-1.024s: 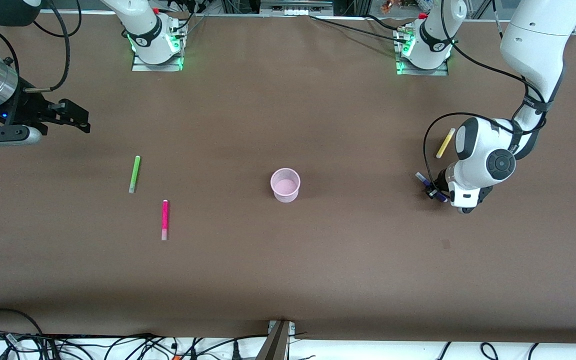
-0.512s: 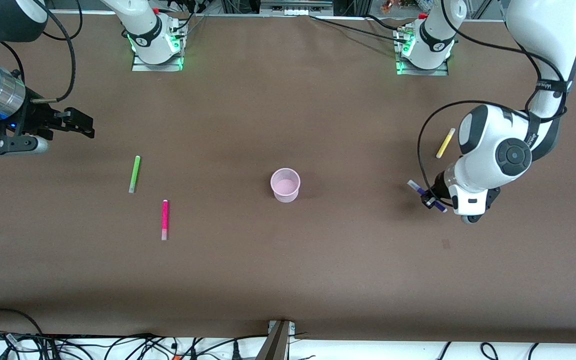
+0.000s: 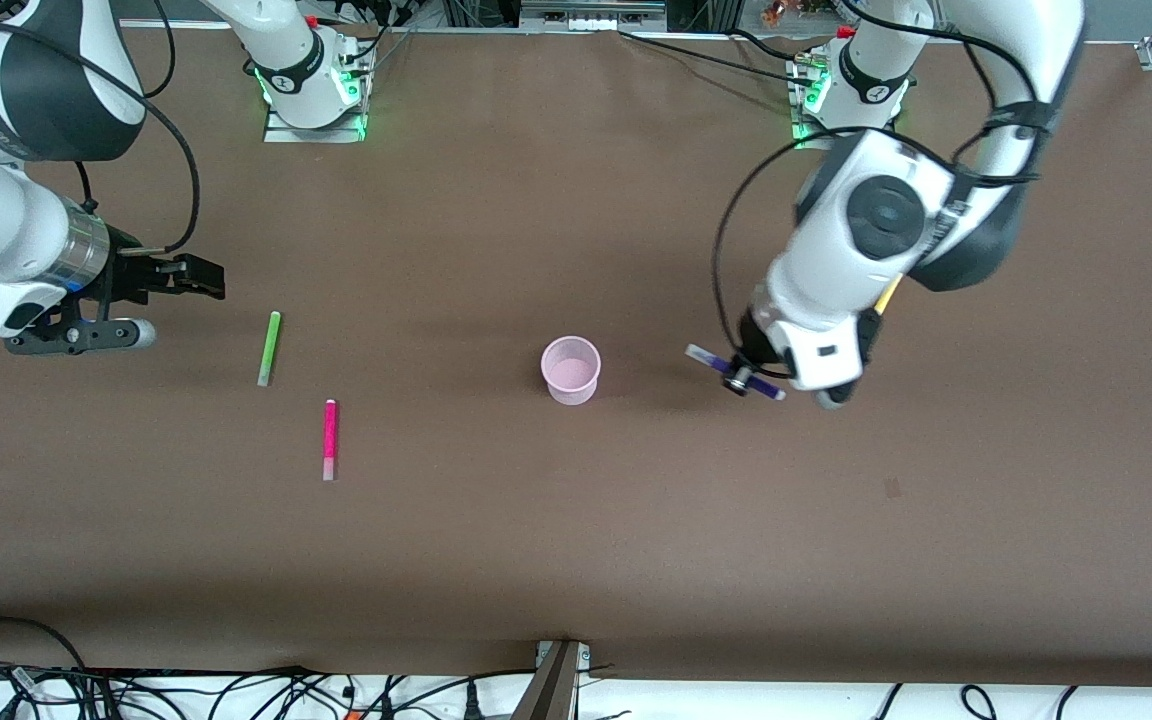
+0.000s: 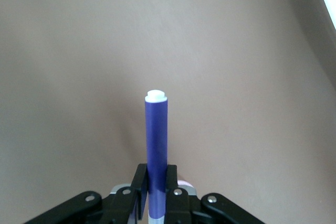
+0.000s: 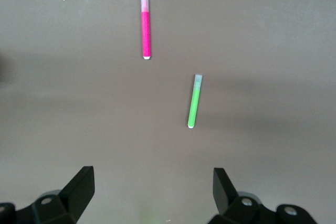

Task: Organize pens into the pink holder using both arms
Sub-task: 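Carry the blue marker to the holder while the right gripper reaches the pink marker, then drop the blue marker into the holder while the right gripper grasps the pink marker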

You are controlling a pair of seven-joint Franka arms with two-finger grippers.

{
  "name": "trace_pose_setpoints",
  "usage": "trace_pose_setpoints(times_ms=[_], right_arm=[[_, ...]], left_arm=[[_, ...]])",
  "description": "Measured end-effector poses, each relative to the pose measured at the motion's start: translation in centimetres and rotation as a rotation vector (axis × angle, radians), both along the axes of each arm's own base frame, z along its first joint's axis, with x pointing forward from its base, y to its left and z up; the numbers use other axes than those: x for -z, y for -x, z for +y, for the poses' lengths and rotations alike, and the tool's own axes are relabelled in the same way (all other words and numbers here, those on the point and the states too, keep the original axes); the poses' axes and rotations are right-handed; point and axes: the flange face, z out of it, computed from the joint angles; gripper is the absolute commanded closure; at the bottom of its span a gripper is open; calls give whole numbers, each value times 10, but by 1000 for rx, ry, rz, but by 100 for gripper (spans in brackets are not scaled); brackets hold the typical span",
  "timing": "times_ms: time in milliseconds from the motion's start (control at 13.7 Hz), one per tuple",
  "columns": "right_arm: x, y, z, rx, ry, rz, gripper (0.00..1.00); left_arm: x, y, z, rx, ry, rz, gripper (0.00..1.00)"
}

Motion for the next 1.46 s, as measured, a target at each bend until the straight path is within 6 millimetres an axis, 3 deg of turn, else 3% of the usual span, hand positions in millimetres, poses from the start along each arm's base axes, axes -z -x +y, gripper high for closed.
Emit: trace_pose_setpoints(times_ms=[293,512,878,1098,1317,1463], right_arm=[[12,-1,1,3,0,5,0],[62,-6,16,18,-5,-22,1],[191,-20,73,73,3,-47,1],[256,-30,81,90,-5,-78,2],[287,-35,75,103,-6,-93,9],[286,-37,72,106,-3,-98,11]], left_arm=[[31,31,-90,-15,-149,-110,100],[60,43,-133,-21,-223,-198,100],[100,70,-181,-46,-324,-321,100],[118,94,-205,-30,-379,-375,100],[132,111,-221,0,-423,-413,100],[135,114,-223,5,-433,-418,77]])
